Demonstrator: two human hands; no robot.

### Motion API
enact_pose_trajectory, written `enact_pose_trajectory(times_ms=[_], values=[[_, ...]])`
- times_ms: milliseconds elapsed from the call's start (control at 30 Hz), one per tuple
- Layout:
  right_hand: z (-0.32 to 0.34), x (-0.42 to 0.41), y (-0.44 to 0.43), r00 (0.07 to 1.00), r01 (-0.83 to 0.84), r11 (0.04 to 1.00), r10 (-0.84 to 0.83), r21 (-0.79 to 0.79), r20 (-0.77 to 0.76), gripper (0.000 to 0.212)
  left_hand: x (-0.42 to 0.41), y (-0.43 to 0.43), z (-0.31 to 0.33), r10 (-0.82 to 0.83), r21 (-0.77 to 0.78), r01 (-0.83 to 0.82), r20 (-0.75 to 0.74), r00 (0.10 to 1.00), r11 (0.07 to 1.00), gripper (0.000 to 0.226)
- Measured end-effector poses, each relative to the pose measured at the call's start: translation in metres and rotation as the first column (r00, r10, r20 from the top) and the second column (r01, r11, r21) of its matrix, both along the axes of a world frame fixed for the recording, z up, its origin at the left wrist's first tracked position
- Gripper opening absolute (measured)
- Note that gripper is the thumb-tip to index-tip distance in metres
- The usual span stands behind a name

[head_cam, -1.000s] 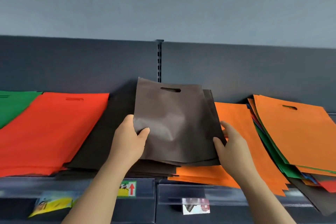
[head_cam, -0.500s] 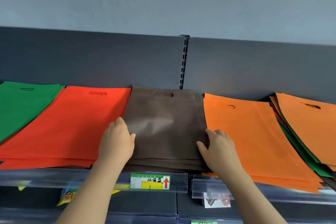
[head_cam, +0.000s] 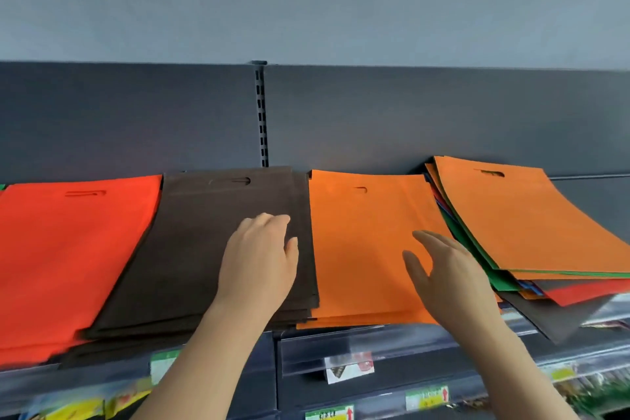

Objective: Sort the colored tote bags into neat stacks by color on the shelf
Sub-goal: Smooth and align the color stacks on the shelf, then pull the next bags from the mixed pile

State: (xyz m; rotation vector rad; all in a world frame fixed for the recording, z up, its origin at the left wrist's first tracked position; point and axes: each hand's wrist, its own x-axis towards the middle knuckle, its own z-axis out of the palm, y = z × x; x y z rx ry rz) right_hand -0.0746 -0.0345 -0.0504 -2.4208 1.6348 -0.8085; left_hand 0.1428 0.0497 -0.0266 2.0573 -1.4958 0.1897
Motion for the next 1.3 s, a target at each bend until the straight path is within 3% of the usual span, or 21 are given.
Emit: enact_pose_trajectory(times_ms=[333,433,500,700,900,1000,1100,1300], values=[[-0.008,-0.166,-0.073,0.96,0.247,0.969,-0.247,-0.017,-0.13,0.033,-0.146,-0.1,-0.014,-0.215,0.065,0.216,-0.018,0.976,0.974,0.029],[-0.009,-0.208,-0.096,0.926,0.317,0.948,-0.308,0.008,-0.218,0.021,-0.186,-0.129,-0.016,-0.245,0.13,0.245,-0.019,0.969,0.961,0.029],[-0.01,-0.229,-0.11,0.917,0.33,0.944,-0.322,-0.006,-0.236,0.027,-0.209,-0.145,-0.017,-0.249,0.201,0.245,-0.006,0.968,0.948,0.03],[-0.015,-0.256,-0.131,0.906,0.258,0.966,-0.242,-0.001,-0.346,0.031,-0.245,-0.178,-0.027,-0.153,0.309,0.164,-0.058,0.986,0.937,0.035],[-0.021,-0.259,-0.137,0.978,0.056,0.998,-0.051,0.019,-0.202,0.027,-0.251,-0.188,-0.026,-0.053,0.201,0.097,-0.21,0.976,0.975,0.032],[-0.019,-0.275,-0.146,0.99,0.102,0.994,-0.098,0.032,-0.103,0.027,-0.254,-0.183,-0.021,-0.025,0.152,0.066,-0.259,0.966,0.986,0.042],[-0.021,-0.287,-0.152,0.966,0.191,0.981,-0.183,0.027,-0.181,0.036,-0.257,-0.182,-0.026,-0.035,0.182,0.083,-0.252,0.967,0.98,0.025],[-0.021,-0.284,-0.145,0.972,0.092,0.996,-0.091,-0.007,-0.217,0.031,-0.261,-0.182,-0.027,0.035,0.204,0.025,-0.286,0.958,0.979,0.02]])
